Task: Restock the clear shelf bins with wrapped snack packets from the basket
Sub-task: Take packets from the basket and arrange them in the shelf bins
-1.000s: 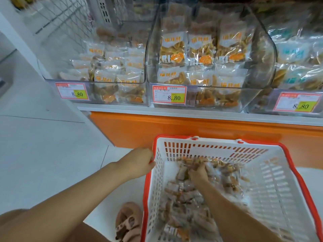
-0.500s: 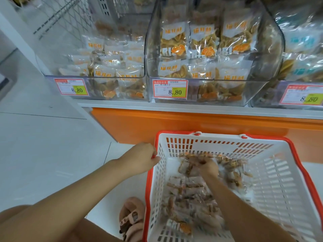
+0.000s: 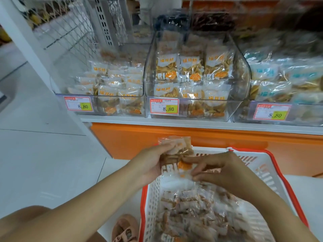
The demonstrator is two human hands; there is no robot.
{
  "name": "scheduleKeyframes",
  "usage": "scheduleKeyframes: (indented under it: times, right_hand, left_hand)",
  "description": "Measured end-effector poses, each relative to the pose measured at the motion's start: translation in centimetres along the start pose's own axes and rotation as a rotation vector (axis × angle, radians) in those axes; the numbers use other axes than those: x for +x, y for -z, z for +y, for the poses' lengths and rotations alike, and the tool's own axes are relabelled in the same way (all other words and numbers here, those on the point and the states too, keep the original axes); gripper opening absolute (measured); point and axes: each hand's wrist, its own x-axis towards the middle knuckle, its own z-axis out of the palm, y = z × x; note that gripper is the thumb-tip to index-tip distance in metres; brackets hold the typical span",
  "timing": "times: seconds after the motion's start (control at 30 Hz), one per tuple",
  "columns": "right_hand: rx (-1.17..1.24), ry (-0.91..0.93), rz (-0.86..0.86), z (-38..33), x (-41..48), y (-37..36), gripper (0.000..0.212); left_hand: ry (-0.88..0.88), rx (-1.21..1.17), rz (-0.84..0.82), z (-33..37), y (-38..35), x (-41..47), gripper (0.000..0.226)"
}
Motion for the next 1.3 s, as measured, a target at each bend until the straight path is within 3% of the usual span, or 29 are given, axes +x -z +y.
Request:
scheduleKeyframes:
  times: [0.1,0.17,0.3,0.33,0.43,0.57,0.67,0.83,0.93,1.03,1.17,1.23,1.3]
  right_hand:
    - [0.172,0.098,0.293,-1.4,-0.3,0.7,0.034]
    - [0.203,0.131,0.466,-1.8,0.2,0.8,0.05]
    - [0.163,0.036,0.47,-3.0,2.6,0.5,0.051]
    - [0.166,-0.008,0.421,-3.4,3.3,0.6,0.048]
    - [0.076,0.019,0.295,-5.3,5.4,1.1,0.009]
    - [0.007,0.062,0.452,-7.5,9.8,3.1,0.007]
    - [-0.04,-0.018,0.516,-8.6,14.2,5.4,0.017]
    - [-0.155,-0.314,0.335,-7.7,21.7,6.1,0.036]
    - [-0.108,-0.394,0.364,-7.4,23.0,5.7,0.037]
    - [-0.235,-0.281,0.53,-7.7,22.2,5.3,0.053]
    - [-0.349,0.193,0.733,-7.8,17.6,2.6,0.037]
    - [-0.344,0.322,0.719,-6.3,14.2,0.4,0.04]
    - [-0.371,0.317,0.657,-3.3,11.1,-2.2,0.043]
  left_hand:
    - [-0.181,0.12,-0.075,1.2,-1.4,-1.2,0.051]
    - [-0.329,0.191,-0.095,2.5,-1.9,-2.0,0.047]
    - [-0.555,0.357,-0.113,5.2,-2.6,-3.0,0.029]
    - [-0.6,0.383,-0.096,5.8,-2.8,-3.2,0.025]
    - [-0.787,0.483,0.012,7.5,-3.5,-3.7,0.016]
    - [-0.998,0.54,0.331,9.7,-2.6,-3.0,0.035]
    - [-0.942,0.698,0.532,11.2,-1.0,-1.6,0.049]
    - [-0.876,0.773,0.512,11.3,-0.2,-0.2,0.045]
    - [-0.931,0.813,0.5,11.2,-0.1,-0.4,0.042]
    - [-1.003,0.817,0.523,10.4,0.3,-0.8,0.042]
    - [-1.117,0.86,0.516,8.2,1.0,-1.3,0.015]
    - [-1.019,0.964,0.466,6.7,1.7,-1.0,0.014]
    - [-0.788,1.197,0.411,4.8,2.8,-0.1,0.024]
